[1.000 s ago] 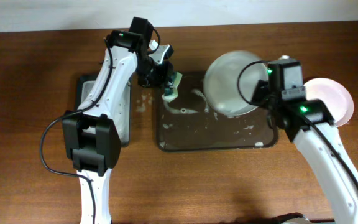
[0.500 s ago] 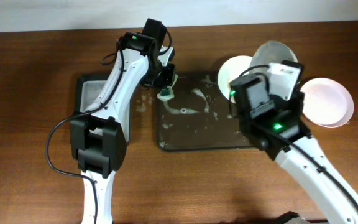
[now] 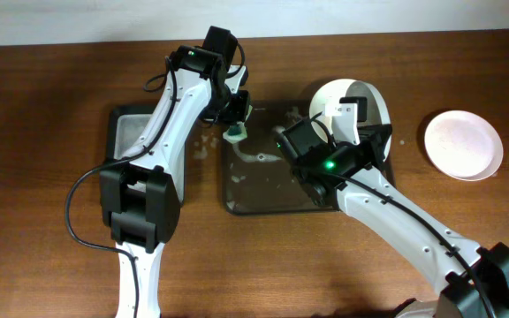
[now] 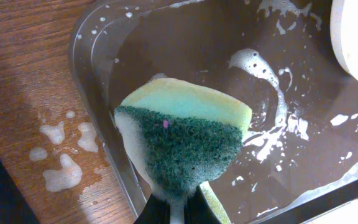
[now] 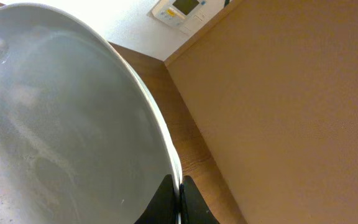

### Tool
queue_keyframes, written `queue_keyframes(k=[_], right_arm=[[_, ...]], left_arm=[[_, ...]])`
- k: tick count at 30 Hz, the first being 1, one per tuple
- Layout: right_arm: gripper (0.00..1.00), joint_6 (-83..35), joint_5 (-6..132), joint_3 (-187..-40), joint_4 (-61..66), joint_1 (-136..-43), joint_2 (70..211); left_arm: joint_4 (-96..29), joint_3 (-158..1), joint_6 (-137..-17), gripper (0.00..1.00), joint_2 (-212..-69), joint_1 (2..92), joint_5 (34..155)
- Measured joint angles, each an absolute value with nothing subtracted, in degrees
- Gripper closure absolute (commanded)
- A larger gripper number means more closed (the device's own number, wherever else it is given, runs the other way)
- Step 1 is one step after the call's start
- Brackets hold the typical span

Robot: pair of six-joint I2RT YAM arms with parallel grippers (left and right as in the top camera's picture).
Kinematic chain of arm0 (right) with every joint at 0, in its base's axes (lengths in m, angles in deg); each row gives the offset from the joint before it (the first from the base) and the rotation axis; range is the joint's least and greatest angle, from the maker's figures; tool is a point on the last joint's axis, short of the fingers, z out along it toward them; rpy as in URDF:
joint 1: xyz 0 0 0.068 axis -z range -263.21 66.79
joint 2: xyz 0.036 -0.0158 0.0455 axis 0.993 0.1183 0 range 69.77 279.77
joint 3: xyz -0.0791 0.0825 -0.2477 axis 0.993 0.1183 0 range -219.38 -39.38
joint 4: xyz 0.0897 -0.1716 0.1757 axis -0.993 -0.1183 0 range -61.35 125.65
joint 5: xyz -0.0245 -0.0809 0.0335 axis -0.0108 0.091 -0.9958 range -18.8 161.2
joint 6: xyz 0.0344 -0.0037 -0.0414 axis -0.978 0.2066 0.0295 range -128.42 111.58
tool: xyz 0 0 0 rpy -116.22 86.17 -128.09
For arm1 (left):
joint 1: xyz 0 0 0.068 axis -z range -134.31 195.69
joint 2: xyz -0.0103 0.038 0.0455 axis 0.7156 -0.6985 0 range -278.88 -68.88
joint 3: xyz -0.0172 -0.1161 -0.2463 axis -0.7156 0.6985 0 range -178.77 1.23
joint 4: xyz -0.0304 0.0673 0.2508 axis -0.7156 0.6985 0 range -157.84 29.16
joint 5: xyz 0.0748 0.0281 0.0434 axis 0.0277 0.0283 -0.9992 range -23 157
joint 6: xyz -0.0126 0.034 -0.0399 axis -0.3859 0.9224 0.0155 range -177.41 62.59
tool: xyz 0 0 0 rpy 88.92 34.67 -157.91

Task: Clean dirty plates on tray and stack at the side
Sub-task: 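Carry the white plate right and lower it onto the pink plate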

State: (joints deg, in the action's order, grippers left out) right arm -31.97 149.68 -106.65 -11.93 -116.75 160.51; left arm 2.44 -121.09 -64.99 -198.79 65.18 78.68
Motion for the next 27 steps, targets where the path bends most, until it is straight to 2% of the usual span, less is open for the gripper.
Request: queue_keyframes(k=[5, 17, 27], right_arm=[[0.96, -32.0, 150.1, -106.6, -11.7, -116.7, 160.7], [0.96, -30.7, 152.2, -106.6, 0.2, -111.3, 160.7], [0.96, -20.0, 152.5, -106.6, 2.0, -110.9, 160.7]], left_arm=[[2.4, -121.1, -65.0, 0.99, -198.8, 65.2, 78.6], [2.4, -121.1, -65.0, 0.99, -198.8, 65.2, 78.5], [2.7, -121.1, -65.0, 0.99, -198.8, 65.2, 78.5]])
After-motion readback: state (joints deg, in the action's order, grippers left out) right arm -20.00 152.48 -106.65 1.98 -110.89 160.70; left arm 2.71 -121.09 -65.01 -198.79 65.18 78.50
